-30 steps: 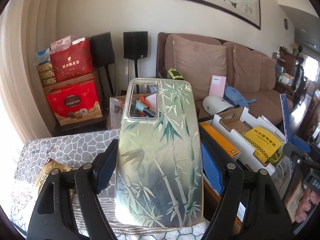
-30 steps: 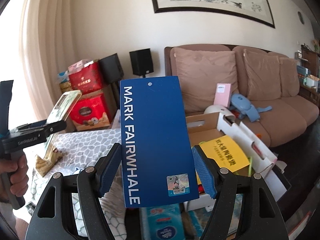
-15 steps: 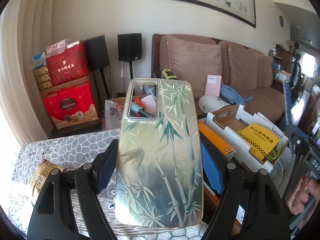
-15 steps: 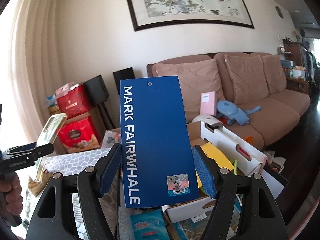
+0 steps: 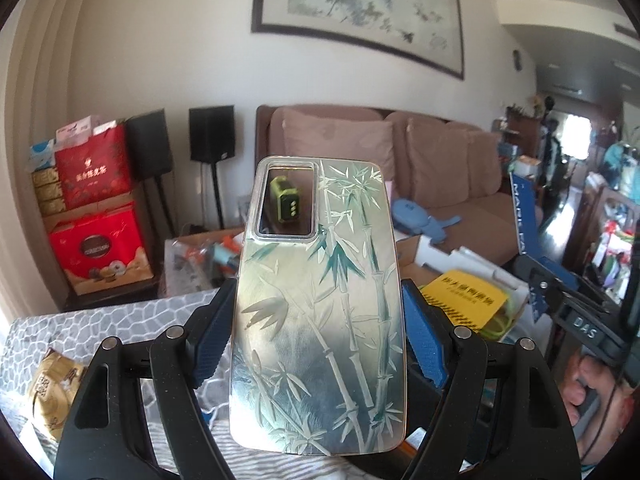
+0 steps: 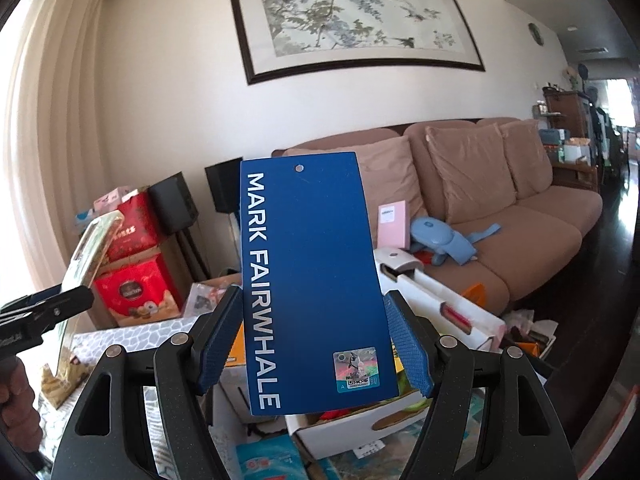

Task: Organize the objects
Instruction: 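Carry the phone case and blue card toward the cardboard box with both tools, then hold the phone case above the box with the left tool, then lower the phone case into the box and open the left tool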

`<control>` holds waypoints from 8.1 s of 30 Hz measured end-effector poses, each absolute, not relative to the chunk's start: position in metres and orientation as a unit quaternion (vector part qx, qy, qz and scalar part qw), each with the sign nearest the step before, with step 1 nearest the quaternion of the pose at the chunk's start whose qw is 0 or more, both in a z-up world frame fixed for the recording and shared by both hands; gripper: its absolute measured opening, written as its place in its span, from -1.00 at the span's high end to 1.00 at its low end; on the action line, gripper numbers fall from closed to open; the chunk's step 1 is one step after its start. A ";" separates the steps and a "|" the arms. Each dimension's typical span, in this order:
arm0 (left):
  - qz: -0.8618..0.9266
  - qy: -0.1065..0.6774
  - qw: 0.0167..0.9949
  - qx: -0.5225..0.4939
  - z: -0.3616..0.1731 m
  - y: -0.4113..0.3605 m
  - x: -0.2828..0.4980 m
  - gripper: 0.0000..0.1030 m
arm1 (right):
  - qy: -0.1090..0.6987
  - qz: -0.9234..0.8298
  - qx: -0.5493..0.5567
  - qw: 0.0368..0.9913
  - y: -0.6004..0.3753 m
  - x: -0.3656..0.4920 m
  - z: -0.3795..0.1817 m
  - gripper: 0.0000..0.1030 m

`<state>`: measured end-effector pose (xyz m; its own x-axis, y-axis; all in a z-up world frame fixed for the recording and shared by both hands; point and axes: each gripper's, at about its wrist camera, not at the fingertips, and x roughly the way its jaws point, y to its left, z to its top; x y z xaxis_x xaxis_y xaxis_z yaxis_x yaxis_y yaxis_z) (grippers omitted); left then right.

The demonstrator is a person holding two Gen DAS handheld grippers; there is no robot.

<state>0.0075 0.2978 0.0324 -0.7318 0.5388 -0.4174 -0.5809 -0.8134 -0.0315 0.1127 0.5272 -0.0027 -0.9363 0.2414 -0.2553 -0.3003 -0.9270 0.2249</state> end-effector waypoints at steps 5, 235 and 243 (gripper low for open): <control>0.923 0.045 0.319 -0.210 0.032 0.306 0.011 -0.47 | 0.137 0.975 -0.107 0.142 0.532 0.114 -0.003 -0.42; 0.793 -0.081 0.388 -0.463 -0.061 0.497 -0.050 -0.48 | 0.174 0.942 -0.235 0.166 0.605 0.097 -0.071 -0.44; 0.792 -0.085 0.393 -0.459 -0.061 0.495 -0.050 -0.54 | 0.173 0.941 -0.239 0.167 0.605 0.099 -0.071 -0.44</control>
